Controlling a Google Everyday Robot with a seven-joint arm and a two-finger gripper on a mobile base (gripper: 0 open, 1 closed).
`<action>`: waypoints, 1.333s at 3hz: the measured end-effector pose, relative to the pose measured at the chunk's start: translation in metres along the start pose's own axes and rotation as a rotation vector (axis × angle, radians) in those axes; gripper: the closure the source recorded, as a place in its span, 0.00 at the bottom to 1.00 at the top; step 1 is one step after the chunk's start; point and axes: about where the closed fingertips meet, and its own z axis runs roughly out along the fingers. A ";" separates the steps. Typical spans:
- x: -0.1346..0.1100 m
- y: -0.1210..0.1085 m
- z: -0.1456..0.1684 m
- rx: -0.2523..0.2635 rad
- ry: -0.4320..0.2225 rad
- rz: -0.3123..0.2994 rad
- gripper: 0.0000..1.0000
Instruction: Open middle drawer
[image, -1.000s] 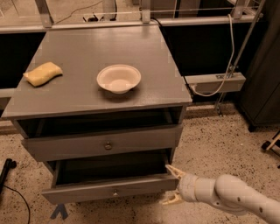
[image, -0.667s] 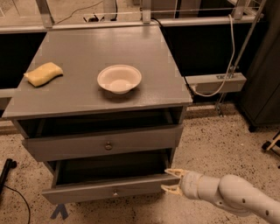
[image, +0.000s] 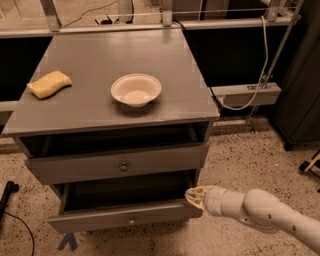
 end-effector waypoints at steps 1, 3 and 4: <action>0.007 -0.012 0.021 -0.016 0.030 -0.024 1.00; 0.022 -0.020 0.072 -0.116 0.105 -0.057 1.00; 0.029 -0.013 0.091 -0.158 0.097 -0.045 1.00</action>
Offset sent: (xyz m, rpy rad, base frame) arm 0.0710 0.0241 -0.0434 -0.1507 0.0463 0.0624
